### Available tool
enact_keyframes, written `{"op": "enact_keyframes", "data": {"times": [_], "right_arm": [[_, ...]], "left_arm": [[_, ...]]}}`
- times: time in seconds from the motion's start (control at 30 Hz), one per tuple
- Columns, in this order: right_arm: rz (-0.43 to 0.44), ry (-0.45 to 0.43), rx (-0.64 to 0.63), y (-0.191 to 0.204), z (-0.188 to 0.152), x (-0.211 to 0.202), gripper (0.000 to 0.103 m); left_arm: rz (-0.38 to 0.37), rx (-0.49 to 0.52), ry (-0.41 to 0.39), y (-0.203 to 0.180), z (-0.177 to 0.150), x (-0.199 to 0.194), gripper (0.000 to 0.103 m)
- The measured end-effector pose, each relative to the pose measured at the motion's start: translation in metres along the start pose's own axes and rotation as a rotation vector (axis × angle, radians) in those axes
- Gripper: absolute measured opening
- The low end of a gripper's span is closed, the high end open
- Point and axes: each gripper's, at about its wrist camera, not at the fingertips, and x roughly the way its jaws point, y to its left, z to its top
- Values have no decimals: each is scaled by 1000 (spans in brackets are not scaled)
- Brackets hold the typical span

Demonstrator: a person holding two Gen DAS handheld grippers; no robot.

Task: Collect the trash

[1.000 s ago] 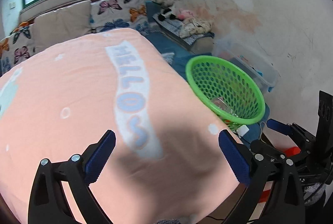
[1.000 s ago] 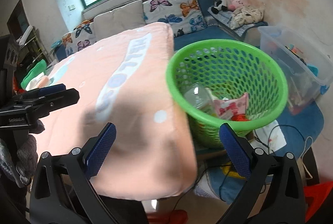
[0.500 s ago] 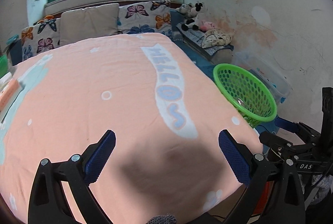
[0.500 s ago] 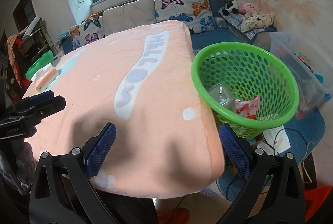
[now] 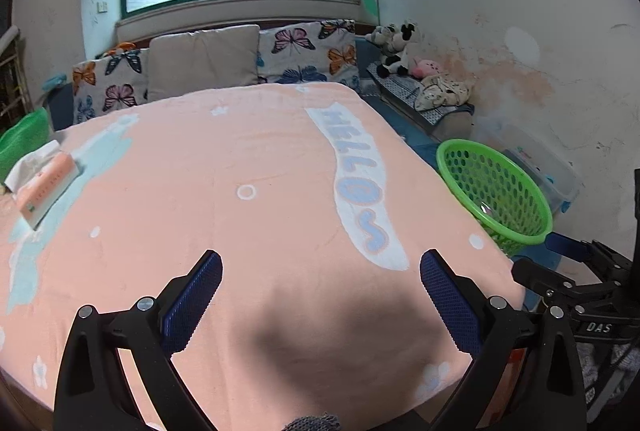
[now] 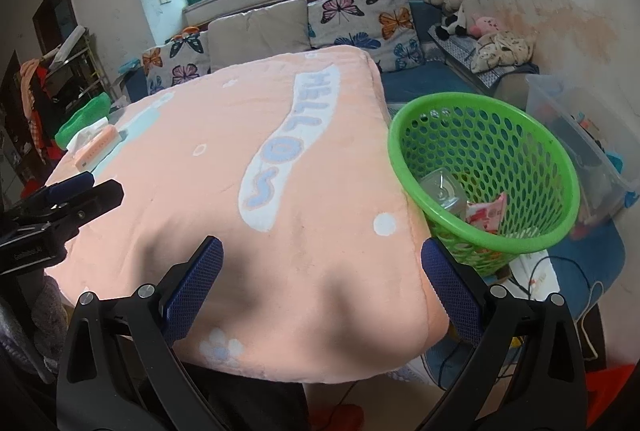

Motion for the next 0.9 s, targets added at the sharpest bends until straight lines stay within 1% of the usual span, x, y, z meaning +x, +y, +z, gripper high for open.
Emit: {"op": "enact_keyframes", "data": {"times": [0.3, 0.5, 0.67, 0.9], "right_arm": [[28, -42, -8, 10, 1, -4, 98], [44, -62, -8, 13, 4, -6, 98], [56, -72, -12, 17, 5, -6, 98], [66, -74, -26, 23, 6, -4, 98]], "left_arm": [[70, -8, -49, 2, -6, -16, 96], [105, -34, -79, 11, -8, -25, 96], [128, -35, -84, 13, -8, -26, 96], [135, -44, -86, 16, -9, -28, 96]]}}
